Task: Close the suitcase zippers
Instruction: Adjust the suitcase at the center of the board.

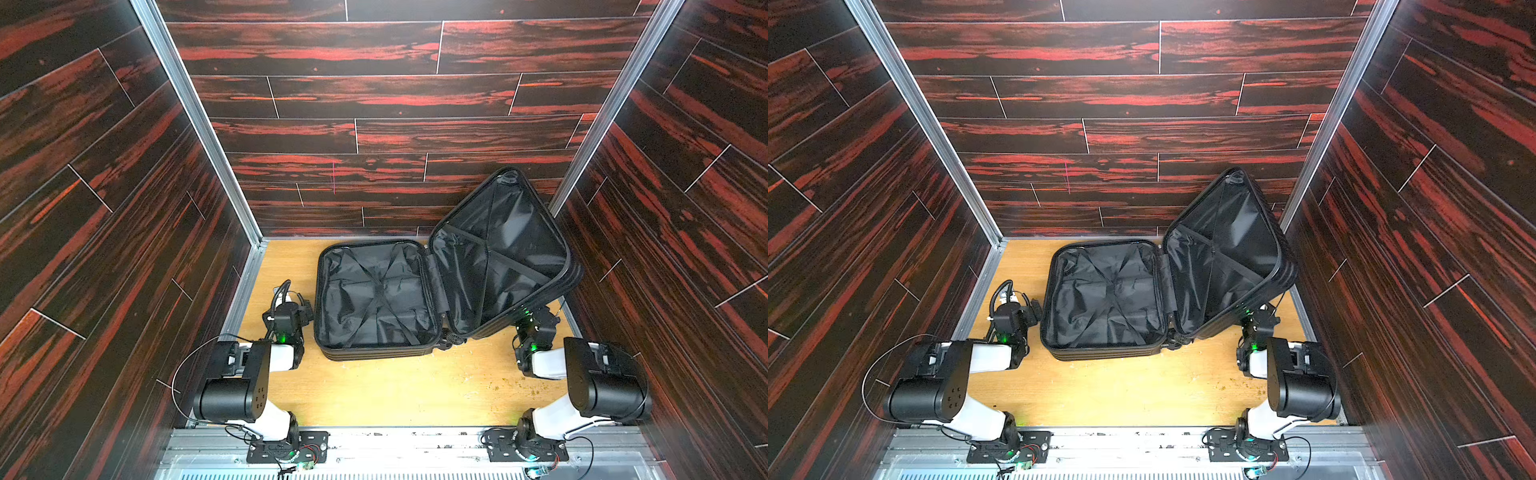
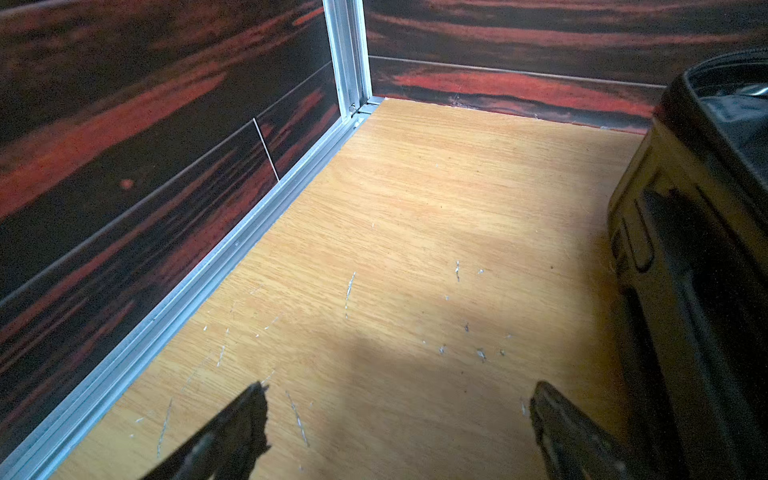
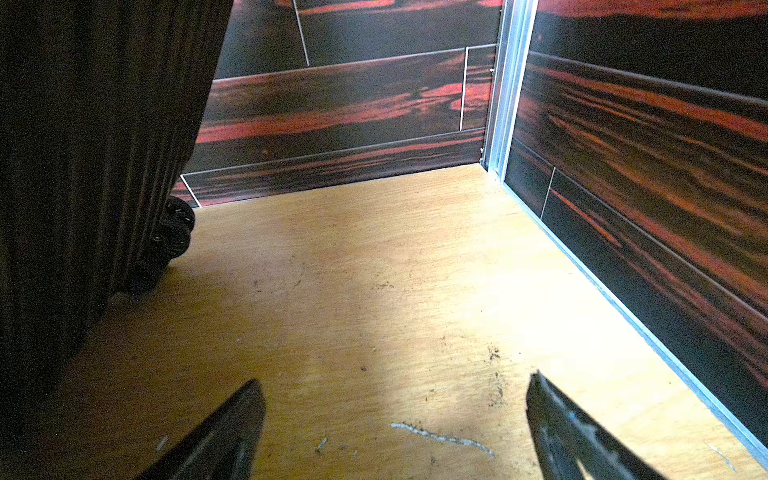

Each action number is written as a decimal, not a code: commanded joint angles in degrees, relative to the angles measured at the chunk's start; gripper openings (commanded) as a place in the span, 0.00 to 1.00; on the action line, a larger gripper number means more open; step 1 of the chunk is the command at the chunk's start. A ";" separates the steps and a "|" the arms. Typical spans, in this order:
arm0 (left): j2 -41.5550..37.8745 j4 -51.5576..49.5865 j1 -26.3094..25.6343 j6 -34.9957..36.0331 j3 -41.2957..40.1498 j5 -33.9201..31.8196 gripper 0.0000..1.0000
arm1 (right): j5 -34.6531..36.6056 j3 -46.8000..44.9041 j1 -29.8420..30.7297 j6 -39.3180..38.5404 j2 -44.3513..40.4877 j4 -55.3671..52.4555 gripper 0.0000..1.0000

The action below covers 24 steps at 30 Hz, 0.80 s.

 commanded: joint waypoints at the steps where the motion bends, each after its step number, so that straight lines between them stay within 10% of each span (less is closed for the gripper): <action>1: -1.45 -0.37 -0.11 0.10 1.01 0.28 1.00 | 0.35 -0.12 0.27 0.42 -0.03 0.62 0.99; 19: -1.57 -0.18 -0.03 -0.11 0.86 0.16 1.00 | 0.30 -0.18 0.25 0.40 -0.02 0.62 0.99; 24: -8.68 -0.48 0.00 -5.15 -2.24 -11.36 1.00 | 0.31 -0.26 0.32 0.37 -0.08 0.71 0.99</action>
